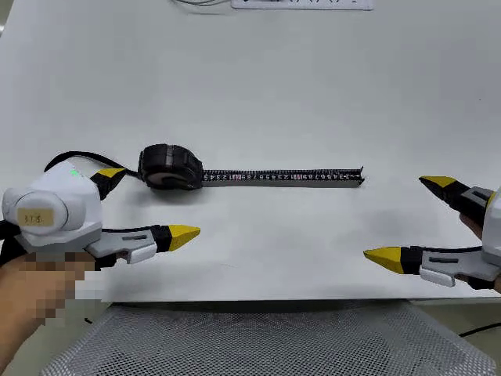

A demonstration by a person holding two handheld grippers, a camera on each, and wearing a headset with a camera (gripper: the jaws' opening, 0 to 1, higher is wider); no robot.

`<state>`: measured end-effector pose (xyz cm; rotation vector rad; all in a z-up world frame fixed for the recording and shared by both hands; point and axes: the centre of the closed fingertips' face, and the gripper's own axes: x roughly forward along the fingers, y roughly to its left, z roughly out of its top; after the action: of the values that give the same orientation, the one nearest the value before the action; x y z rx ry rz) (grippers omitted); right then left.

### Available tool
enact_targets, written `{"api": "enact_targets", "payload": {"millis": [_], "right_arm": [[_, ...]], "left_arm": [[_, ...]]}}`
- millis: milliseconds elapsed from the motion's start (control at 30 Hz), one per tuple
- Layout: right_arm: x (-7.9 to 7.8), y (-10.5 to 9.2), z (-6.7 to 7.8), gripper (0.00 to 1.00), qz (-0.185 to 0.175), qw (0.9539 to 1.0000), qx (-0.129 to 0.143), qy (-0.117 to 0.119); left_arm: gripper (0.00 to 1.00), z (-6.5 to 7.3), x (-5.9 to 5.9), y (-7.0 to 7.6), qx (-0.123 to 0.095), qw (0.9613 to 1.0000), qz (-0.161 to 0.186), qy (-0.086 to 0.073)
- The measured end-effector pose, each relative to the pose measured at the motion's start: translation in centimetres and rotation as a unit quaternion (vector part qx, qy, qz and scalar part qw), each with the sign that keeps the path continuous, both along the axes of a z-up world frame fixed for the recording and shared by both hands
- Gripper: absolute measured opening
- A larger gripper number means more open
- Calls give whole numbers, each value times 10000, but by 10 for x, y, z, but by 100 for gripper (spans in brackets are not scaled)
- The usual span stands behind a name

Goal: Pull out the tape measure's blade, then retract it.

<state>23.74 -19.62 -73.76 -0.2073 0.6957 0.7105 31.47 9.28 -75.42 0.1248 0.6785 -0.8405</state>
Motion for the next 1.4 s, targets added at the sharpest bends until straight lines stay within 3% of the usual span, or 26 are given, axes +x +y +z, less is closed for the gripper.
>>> {"api": "enact_targets", "payload": {"millis": [700,900,1033,1400], "right_arm": [[11,-2,-7,84,-16,10000,-38,3],[13,-1,-7,83,11,10000,-45,2],[15,-2,-8,81,31,10000,-62,-8],[21,-2,-12,71,229,9997,-119,50]], "left_arm": [[91,-5,13,-15,-56,9998,182,91],[89,-7,18,-16,-85,9993,365,79],[88,-5,23,-16,-261,9974,659,122],[81,-5,30,-14,-294,9939,1055,90]]}}
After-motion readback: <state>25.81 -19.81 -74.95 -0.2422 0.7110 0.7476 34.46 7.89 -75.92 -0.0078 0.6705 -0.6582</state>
